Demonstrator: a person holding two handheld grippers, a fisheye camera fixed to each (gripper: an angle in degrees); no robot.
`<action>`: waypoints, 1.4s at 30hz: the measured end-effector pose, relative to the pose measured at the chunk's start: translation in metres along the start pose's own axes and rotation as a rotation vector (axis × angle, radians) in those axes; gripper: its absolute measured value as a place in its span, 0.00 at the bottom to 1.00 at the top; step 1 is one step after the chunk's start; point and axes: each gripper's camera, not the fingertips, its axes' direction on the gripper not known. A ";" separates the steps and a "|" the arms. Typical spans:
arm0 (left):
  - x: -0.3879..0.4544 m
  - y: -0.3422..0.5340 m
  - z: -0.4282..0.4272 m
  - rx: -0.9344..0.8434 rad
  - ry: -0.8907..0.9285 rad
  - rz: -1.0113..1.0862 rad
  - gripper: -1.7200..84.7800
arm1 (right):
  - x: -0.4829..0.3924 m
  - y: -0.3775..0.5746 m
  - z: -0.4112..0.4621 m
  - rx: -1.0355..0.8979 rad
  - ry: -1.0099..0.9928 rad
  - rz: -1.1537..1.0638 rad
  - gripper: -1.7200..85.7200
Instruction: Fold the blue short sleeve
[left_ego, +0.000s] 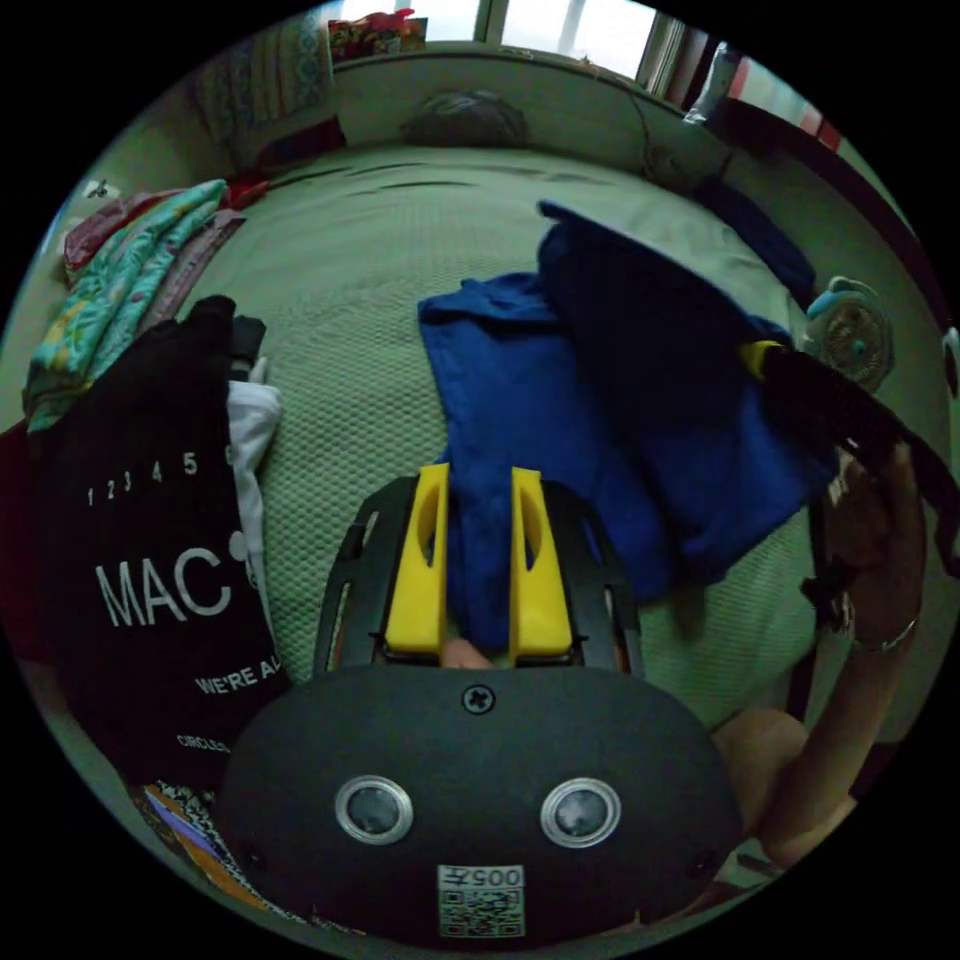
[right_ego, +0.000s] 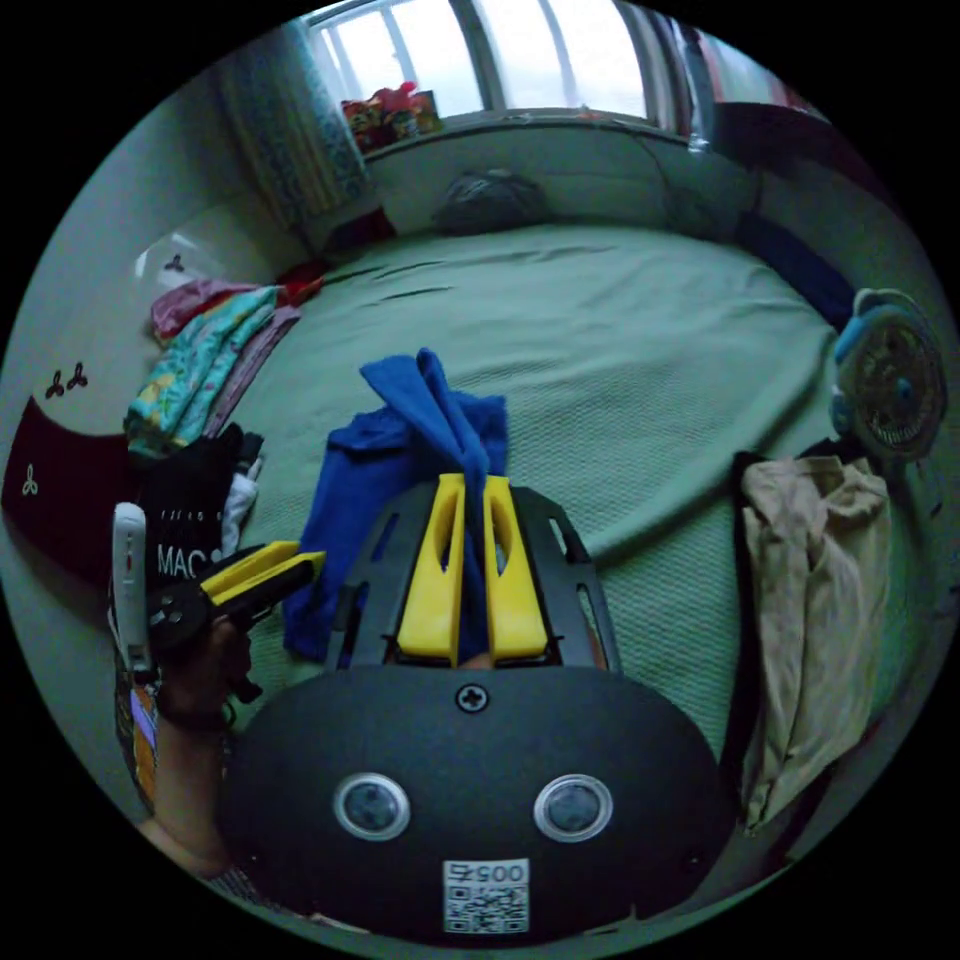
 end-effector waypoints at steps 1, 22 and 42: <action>0.003 0.000 -0.002 -0.004 -0.023 -0.010 0.13 | 0.015 0.002 -0.004 0.007 0.037 0.020 0.01; -0.018 0.057 -0.084 0.004 -0.238 -0.087 0.03 | 0.106 0.055 -0.002 -0.206 -0.021 0.116 0.05; -0.040 0.090 -0.152 0.077 -0.044 -0.114 0.01 | 0.115 0.061 -0.022 -0.071 0.040 0.033 0.10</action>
